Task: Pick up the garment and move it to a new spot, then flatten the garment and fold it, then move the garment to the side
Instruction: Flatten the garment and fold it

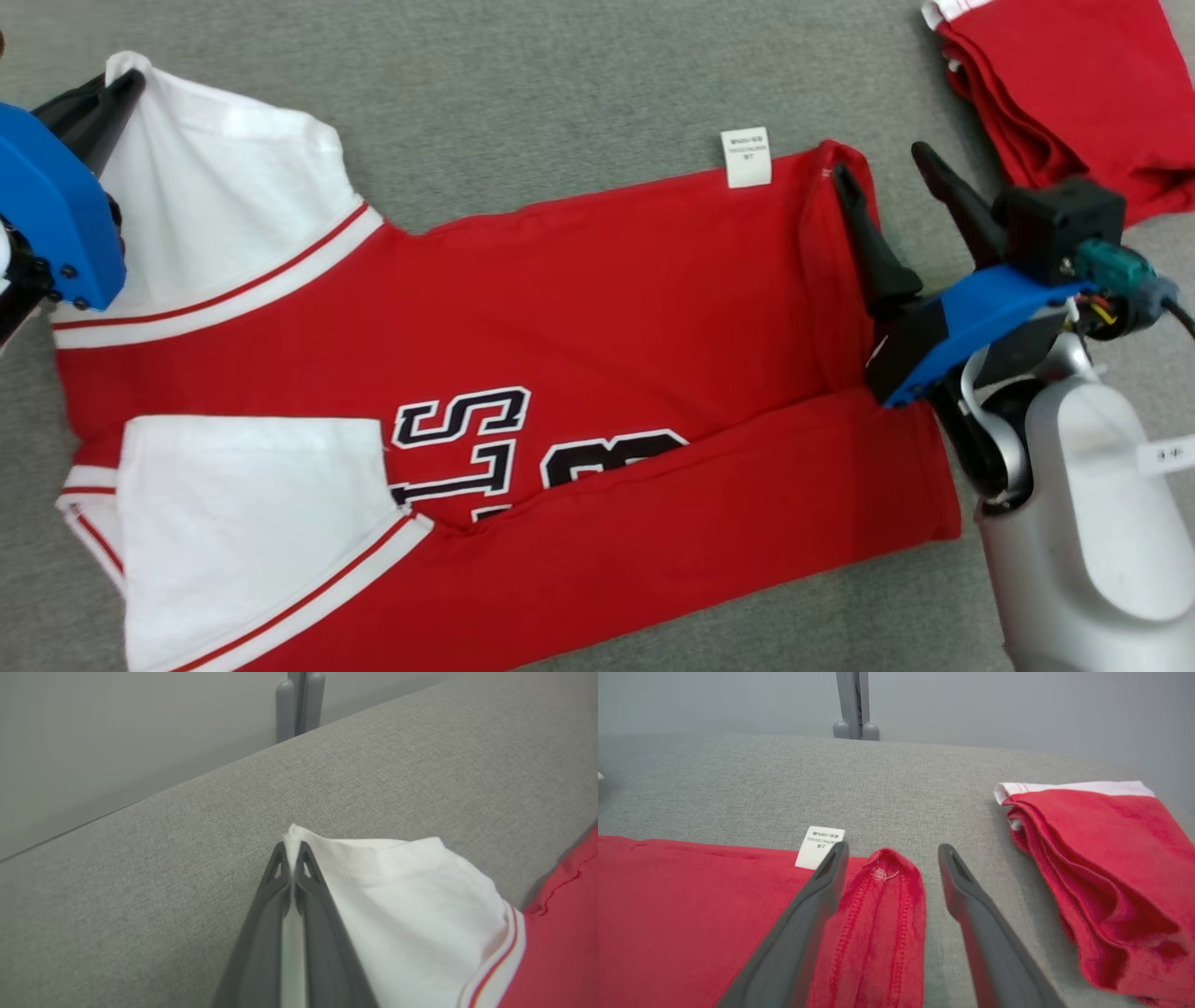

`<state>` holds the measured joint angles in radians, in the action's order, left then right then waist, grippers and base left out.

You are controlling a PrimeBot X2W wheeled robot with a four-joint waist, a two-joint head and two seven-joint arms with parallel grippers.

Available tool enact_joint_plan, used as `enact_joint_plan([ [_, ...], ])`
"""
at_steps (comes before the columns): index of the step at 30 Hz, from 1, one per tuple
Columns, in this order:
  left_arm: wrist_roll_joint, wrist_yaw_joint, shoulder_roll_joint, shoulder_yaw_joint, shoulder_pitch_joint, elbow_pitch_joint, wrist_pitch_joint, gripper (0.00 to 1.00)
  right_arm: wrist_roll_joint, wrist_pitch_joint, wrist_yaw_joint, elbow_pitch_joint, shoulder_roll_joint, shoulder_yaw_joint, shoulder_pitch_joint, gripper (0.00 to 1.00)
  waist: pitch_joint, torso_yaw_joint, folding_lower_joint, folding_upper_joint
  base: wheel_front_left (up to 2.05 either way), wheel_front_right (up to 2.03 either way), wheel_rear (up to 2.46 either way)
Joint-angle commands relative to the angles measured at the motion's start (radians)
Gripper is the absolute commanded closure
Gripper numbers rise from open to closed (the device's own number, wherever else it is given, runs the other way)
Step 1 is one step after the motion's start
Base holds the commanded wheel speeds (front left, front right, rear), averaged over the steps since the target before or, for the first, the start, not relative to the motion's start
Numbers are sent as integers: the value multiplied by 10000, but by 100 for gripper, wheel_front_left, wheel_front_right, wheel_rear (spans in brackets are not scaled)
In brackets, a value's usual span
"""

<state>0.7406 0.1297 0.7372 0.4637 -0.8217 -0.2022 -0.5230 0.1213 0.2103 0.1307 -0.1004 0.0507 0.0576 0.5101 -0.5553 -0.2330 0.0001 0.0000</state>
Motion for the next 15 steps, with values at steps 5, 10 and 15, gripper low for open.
enact_joint_plan([
  [5,57,8,-84,353,-200,45,821,100,-415,610,1,-872,285,-240,947,0,176,460,-1,0,0,0,0],
  [10,222,8,-154,809,-111,128,1331,100,-586,1646,-1,-1883,746,56,1562,0,283,836,-1,0,0,0,0],
  [15,349,8,-254,1189,-238,88,1712,100,-759,2538,-1,-2433,1031,145,1802,18,348,1065,-1,0,0,0,0],
])
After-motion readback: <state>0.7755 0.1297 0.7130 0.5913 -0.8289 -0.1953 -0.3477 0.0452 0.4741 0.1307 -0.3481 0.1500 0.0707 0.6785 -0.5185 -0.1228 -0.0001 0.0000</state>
